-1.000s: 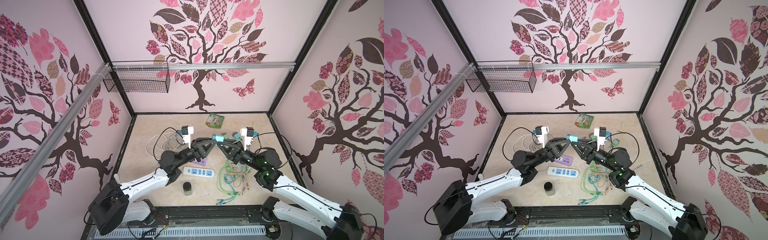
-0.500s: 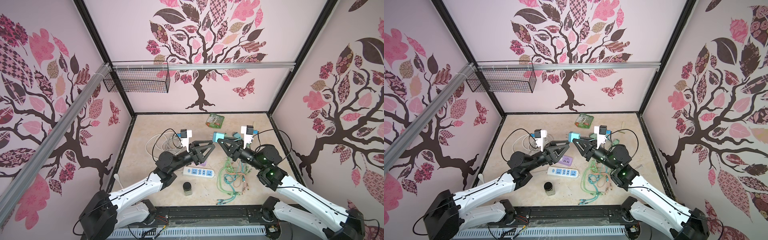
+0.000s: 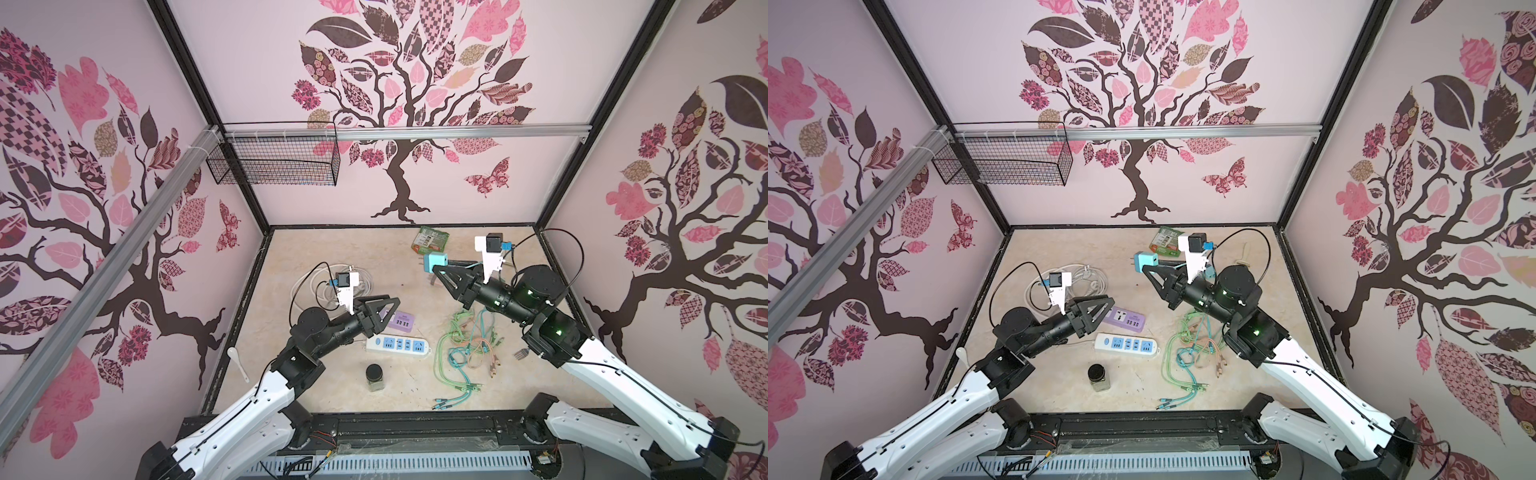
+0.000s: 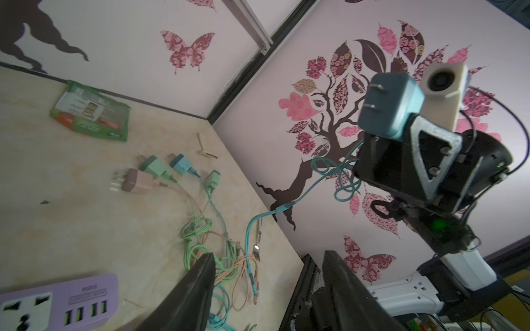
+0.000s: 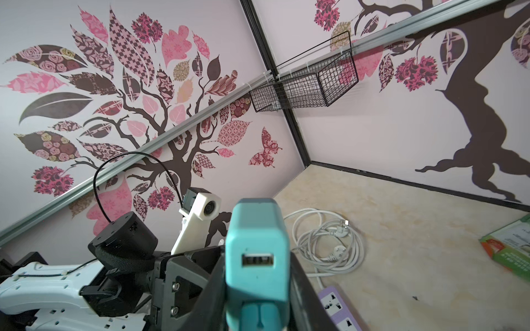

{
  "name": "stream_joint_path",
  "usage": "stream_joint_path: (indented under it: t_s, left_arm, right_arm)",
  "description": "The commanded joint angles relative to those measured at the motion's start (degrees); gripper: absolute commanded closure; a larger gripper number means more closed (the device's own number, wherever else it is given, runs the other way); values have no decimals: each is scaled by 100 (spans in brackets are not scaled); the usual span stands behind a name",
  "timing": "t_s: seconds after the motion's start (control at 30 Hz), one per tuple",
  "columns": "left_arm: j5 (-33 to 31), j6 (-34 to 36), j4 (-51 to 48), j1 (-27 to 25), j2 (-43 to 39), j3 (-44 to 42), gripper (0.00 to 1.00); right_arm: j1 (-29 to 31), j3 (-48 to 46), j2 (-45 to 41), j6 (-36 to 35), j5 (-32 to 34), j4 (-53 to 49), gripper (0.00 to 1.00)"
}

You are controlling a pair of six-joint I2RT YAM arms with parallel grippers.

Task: Insert the plug
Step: 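Open the left gripper and lower it while the right gripper carries the charger away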

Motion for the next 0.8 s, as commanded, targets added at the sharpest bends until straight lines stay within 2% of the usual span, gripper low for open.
stream_joint_path:
  t_s: [0.0,0.13,0.4,0.57,0.77]
  left_arm:
    - [-554,410,-1424,29,-389,-1,35]
    - [-1146,541,-2323,31,-689,87,32]
    - [-1579,467,-2823,38,-836,109,32]
    - [-1828,403,-3166,46,-691,213,32]
    - [-2024,308,-3391,47,-650,207,31]
  right_arm:
    - [-14,588,136,-584,91,-580,77]
    - [-18,1000,286,-997,283,-999,77]
    - [-19,1621,490,-1815,829,-1640,77]
    - [-18,2159,828,-2192,841,-2062,77]
    - [-15,2670,1486,-2322,699,-2222,76]
